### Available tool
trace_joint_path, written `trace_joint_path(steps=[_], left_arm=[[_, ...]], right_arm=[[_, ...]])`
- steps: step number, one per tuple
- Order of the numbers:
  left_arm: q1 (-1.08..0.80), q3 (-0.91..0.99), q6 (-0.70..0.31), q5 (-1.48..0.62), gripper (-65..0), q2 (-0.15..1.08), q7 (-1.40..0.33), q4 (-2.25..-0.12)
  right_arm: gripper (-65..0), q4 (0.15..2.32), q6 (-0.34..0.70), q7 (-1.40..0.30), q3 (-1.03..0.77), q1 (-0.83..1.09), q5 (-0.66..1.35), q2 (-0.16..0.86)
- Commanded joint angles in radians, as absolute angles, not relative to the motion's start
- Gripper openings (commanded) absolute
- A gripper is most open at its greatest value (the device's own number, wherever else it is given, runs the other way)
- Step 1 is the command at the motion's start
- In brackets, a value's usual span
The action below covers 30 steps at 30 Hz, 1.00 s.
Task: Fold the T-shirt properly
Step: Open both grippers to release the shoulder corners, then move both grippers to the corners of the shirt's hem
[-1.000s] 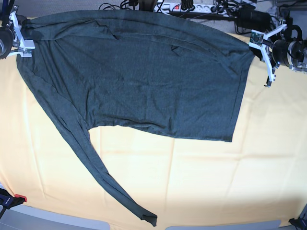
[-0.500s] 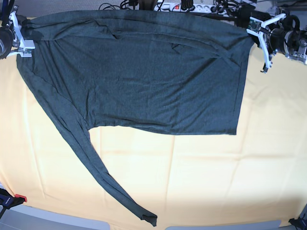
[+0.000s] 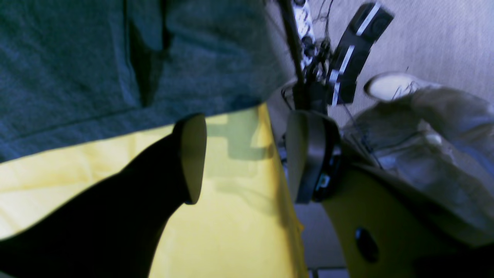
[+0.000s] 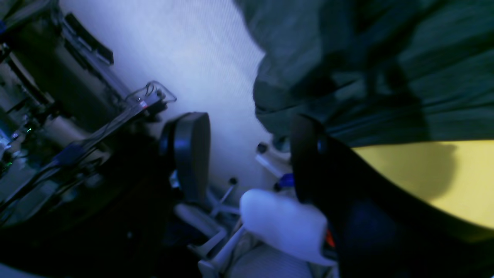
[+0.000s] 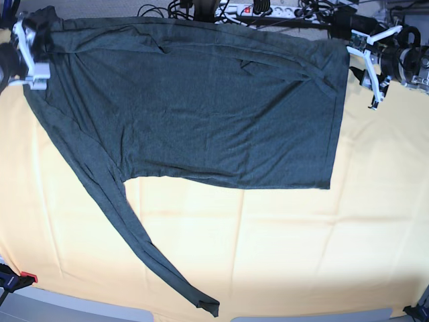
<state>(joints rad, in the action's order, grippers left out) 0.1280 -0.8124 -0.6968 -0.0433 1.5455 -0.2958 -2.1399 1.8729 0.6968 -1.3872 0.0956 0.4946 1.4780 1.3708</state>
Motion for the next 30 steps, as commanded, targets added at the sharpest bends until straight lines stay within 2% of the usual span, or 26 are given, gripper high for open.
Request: trace_joint_path(steps=[1,8,14,17,22,28,30], left_arm=[[0.151,-0.804,-0.698,-0.067,-31.2,1.553,-0.297,-2.149],[0.363,-0.804,-0.698,-0.265,-31.2,1.553,-0.323,-2.149],[0.551,-0.804,-0.698,-0.495,-31.2,1.553,-0.381,-2.109],[0.620,-0.804,-0.650,-0.628,-31.2,1.553,-0.444,-2.025],[0.698,-0.804,-0.587,-0.740,-31.2,1.403,-0.473,-1.787],[0.756,-0.781,-0.590,-0.931,-31.2,1.196,-0.486,-1.412],[0.757,-0.732,-0.619,-1.019,-31.2,1.121,-0.518,-1.280]], right_arm=[[-30.1,1.879,0.698,-1.396,0.083,0.459,1.484,1.412],[-30.1,1.878,0.698,-1.396,0.083,0.211,1.484,1.483],[-30.1,1.851,0.698,-1.396,0.083,-0.028,1.484,1.491],[-30.1,1.797,0.698,-1.396,0.083,-0.133,1.484,1.491],[-30.1,1.657,0.698,-1.379,0.083,-0.225,1.413,1.488],[-30.1,1.481,0.698,-1.352,0.083,-0.249,1.404,1.474],[-30.1,1.435,0.698,-1.343,0.083,-0.249,1.405,1.474]])
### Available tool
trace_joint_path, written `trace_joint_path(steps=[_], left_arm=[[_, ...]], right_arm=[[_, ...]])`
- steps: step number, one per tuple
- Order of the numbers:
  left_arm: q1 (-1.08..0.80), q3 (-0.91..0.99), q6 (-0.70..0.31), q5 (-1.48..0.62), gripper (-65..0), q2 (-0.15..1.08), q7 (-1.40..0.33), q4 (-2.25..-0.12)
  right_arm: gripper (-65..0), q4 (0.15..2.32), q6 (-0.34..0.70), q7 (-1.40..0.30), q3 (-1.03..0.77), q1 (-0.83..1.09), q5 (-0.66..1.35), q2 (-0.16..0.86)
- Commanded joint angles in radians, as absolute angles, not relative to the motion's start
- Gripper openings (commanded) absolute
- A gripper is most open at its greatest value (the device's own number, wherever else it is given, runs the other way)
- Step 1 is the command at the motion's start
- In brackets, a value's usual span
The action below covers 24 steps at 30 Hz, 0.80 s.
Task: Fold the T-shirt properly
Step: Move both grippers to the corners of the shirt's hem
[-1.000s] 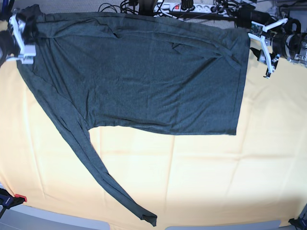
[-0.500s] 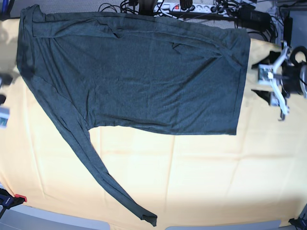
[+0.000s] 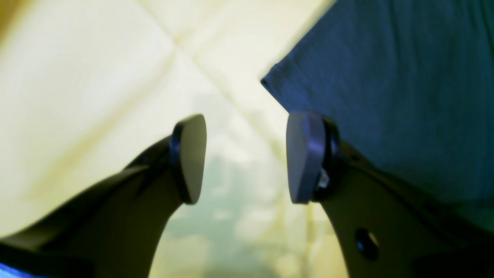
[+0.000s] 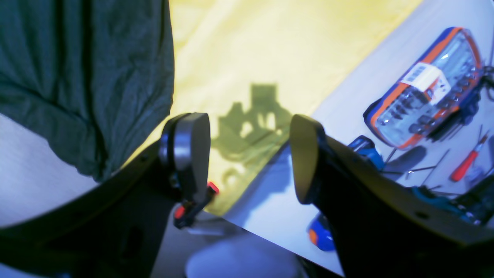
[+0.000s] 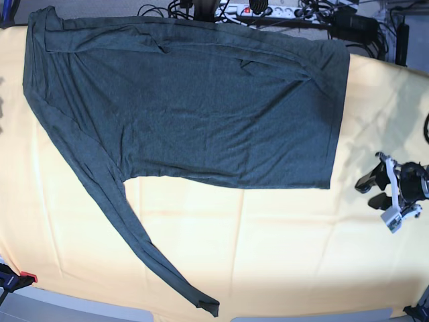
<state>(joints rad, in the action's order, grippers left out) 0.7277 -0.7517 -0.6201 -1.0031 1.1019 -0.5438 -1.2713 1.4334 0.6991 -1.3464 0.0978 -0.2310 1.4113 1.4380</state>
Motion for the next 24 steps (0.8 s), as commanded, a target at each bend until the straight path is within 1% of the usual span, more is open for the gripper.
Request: trace_joint_path(steps=[1,4,8,11,17,24], left_arm=[[0.757,-0.704,-0.640,-1.071,-31.2,1.086,-0.540,-1.217],[0.757,-0.633,-0.694,-1.182,-31.2,0.992,-0.601,-1.039],[0.757,-0.580,-0.698,-1.243,-31.2,0.896,-0.630,-0.846],[0.757,-0.573,-0.698,-1.260,-31.2,0.849,-0.635,-0.754],[0.754,-0.574,-0.698,-1.291,-31.2,0.814,-0.715,-0.712],[0.715,-0.574,-0.698,-1.292,-31.2,0.788,-0.756,-0.711]], right_arm=[[-30.1,1.415,0.698,-1.341,0.083,-0.249,1.404,1.474],[-30.1,1.370,0.698,-1.338,0.083,-0.249,1.404,1.474],[-30.1,1.332,0.698,-1.338,0.083,-0.250,1.404,1.474],[-30.1,1.329,0.698,-1.337,0.083,-0.249,1.405,1.474],[-30.1,1.329,0.698,-1.327,0.083,-0.250,1.404,1.474],[-30.1,1.329,0.698,-1.320,0.083,-0.250,1.404,1.473]])
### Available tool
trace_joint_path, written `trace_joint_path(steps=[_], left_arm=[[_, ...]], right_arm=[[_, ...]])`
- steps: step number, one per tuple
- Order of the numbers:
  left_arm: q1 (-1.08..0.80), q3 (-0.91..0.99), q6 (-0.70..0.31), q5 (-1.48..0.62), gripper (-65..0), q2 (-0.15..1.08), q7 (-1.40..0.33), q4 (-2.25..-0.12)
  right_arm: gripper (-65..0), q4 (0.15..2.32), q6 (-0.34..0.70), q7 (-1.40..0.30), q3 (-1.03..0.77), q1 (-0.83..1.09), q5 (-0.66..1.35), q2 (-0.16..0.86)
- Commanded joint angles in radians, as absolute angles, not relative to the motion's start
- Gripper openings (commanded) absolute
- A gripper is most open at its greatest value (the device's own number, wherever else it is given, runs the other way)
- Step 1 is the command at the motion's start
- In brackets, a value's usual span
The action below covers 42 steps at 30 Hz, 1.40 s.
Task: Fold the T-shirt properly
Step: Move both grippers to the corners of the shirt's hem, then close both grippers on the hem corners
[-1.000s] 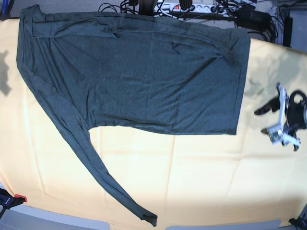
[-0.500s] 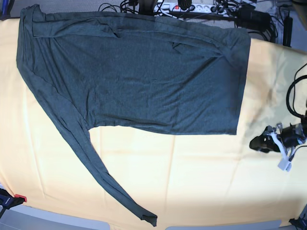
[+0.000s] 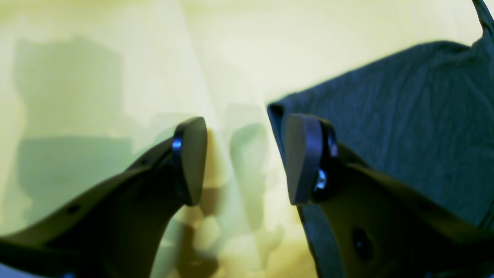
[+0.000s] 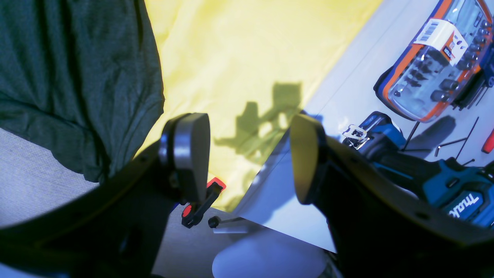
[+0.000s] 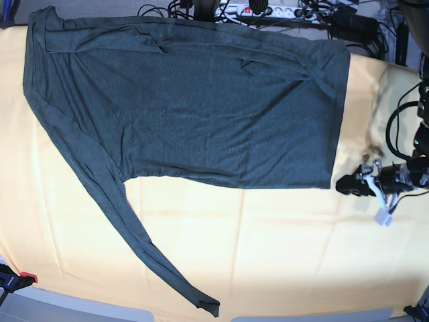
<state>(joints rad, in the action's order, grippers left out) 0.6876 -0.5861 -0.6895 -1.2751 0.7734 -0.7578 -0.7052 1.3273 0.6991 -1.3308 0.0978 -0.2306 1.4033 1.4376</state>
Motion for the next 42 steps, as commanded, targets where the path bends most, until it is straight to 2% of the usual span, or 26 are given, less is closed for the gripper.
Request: trace_joint_path(steps=[1,6,12,13,15,18,19,26,33,36,39,42], left_arm=[[0.708,-0.574,-0.698,-1.292,-31.2,0.784,-0.756,-0.711],[0.678,-0.574,-0.698,-1.293,-31.2,0.747,-0.757,-0.711],[0.676,-0.574,-0.698,-1.292,-31.3,0.684,-0.762,-0.717],[0.676,-0.574,-0.698,-1.292,-33.3,0.675,-0.765,-0.717],[0.677,-0.574,-0.698,-1.292,-41.3,0.665,-0.764,-0.717],[0.678,-0.574,-0.698,-1.292,-62.5,0.665,-0.764,-0.718],[0.679,-0.574,-0.698,-1.291,-65.0,0.666,-0.764,-0.718],[0.689,-0.574,-0.698,-1.291,-65.0,0.665,-0.749,-0.718],[0.705,-0.574,-0.698,-1.291,-65.0,0.665,-0.749,-0.718],[0.710,-0.574,-0.698,-1.291,-65.0,0.665,-0.750,-0.718],[0.712,-0.574,-0.698,-1.289,-65.0,0.665,-0.750,-0.718],[0.712,-0.574,-0.698,-1.284,-65.0,0.665,-0.750,-0.718]], right_arm=[[-30.1,1.329,0.698,-1.320,0.083,-0.250,1.404,1.473],[-30.1,1.329,0.698,-1.316,0.083,-0.253,1.404,1.467],[-30.1,1.326,0.698,-1.317,0.083,-0.311,1.404,1.393],[-30.1,1.326,0.698,-1.317,0.083,-0.316,1.404,1.382],[-30.1,1.327,0.698,-1.316,0.083,-0.316,1.404,1.364],[-30.1,1.326,0.698,-1.313,0.083,-0.316,1.404,1.327],[-30.1,1.326,0.698,-1.313,0.083,-0.316,1.403,1.311],[-30.1,1.326,0.698,-1.271,0.083,-0.315,1.377,1.151],[-30.1,1.326,0.698,-0.915,0.083,-0.313,0.873,0.948],[-30.3,1.325,0.698,-0.803,0.083,-0.313,0.736,0.893],[-30.3,1.322,0.501,-0.824,0.083,-0.313,0.699,0.850],[-30.2,1.288,0.443,-0.874,0.083,-0.313,0.708,0.821]])
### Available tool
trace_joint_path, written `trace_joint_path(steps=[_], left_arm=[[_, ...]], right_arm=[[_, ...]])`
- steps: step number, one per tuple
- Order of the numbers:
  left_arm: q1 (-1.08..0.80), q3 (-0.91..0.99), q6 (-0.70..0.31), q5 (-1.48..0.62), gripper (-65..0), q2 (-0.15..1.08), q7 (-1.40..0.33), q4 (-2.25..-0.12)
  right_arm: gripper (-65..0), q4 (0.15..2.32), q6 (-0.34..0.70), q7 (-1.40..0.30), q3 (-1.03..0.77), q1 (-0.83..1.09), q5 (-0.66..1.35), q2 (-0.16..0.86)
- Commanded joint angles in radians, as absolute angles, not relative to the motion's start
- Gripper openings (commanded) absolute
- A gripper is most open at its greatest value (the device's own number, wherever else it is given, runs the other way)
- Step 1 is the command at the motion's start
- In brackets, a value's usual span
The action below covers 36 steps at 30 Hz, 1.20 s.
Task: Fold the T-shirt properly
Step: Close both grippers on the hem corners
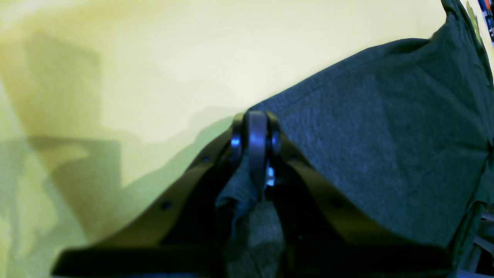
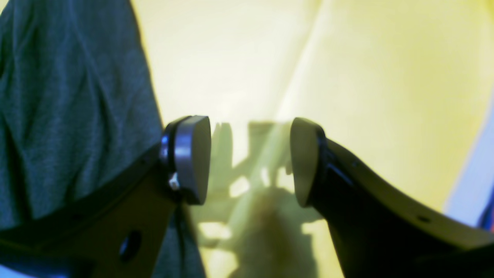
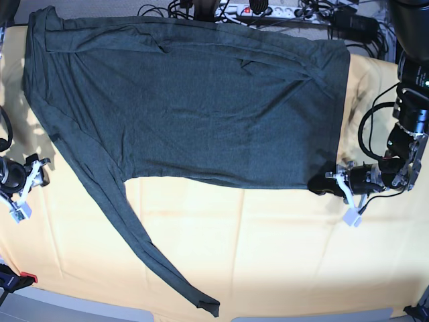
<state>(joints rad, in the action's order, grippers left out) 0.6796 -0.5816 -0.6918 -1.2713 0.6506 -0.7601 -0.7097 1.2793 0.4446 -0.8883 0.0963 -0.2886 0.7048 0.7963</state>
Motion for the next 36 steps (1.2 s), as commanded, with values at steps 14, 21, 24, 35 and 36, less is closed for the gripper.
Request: trace_joint_path(steps=[14,21,24,35,36], left_arm=[[0.712,-0.574,-0.698,-1.284,-65.0,0.665,-0.749,-0.718],[0.712,-0.574,-0.698,-1.285,-65.0,0.665,-0.749,-0.718],[0.712,-0.574,-0.698,-1.284,-65.0,0.665,-0.750,-0.718],[0.712,-0.574,-0.698,-1.285,-65.0,0.665,-0.749,-0.718],[0.712,-0.574,-0.698,-1.285,-65.0,0.665,-0.749,-0.718]], right_arm=[[-30.2,0.967,0.619,-1.056,-0.154,-0.313,1.105,0.728],[-30.2,0.866,0.698,-1.157,-0.177,-0.308,1.201,0.683],[-30.3,0.867,0.698,-1.157,-0.177,-0.310,1.202,0.662],[-44.6,0.867,0.698,-1.276,-0.177,-0.310,1.266,0.640],[-49.4,0.867,0.698,-1.275,-0.177,-0.311,1.266,0.640]])
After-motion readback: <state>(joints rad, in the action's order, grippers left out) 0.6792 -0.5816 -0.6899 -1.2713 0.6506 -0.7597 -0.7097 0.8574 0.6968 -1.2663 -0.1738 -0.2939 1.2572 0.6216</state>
